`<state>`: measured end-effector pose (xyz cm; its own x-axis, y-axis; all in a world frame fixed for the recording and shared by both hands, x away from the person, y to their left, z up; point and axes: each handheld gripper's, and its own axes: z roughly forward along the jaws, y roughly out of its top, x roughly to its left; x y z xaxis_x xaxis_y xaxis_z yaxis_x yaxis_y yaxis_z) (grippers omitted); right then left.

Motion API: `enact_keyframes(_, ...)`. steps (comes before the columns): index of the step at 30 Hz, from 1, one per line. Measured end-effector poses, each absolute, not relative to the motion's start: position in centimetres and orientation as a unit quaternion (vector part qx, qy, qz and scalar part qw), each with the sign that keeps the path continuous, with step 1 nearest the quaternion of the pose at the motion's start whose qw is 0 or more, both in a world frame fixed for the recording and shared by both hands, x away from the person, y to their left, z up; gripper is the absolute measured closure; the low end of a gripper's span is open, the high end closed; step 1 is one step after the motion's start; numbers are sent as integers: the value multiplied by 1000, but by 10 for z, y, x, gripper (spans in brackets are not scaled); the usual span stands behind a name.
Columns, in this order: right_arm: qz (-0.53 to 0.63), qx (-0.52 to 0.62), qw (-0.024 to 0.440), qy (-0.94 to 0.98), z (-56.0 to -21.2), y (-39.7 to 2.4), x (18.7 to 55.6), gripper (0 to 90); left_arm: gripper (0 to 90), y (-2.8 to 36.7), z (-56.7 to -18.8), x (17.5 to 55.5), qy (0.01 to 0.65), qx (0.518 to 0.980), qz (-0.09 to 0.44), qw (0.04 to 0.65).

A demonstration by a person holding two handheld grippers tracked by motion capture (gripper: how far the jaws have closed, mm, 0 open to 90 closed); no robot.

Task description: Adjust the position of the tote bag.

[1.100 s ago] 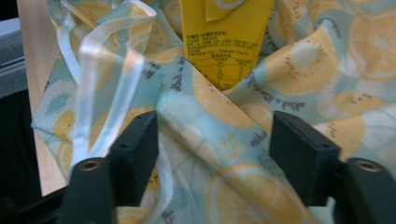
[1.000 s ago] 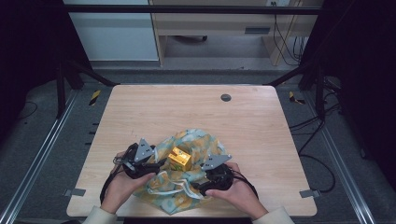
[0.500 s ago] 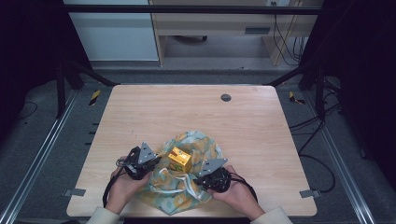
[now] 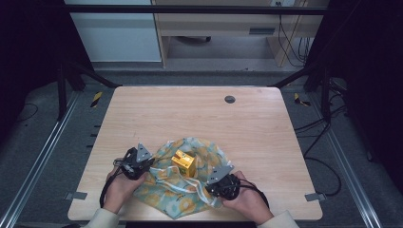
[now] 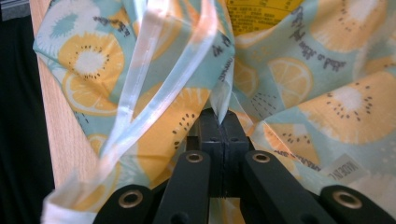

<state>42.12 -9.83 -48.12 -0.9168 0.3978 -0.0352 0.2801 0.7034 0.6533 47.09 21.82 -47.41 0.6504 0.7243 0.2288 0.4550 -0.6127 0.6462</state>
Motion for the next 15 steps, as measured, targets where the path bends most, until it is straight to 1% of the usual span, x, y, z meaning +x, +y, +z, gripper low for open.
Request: enact_keyframes(15,323,190,90,923,-482,-109,420,900,881,220,-477,472,346,869,231,267)
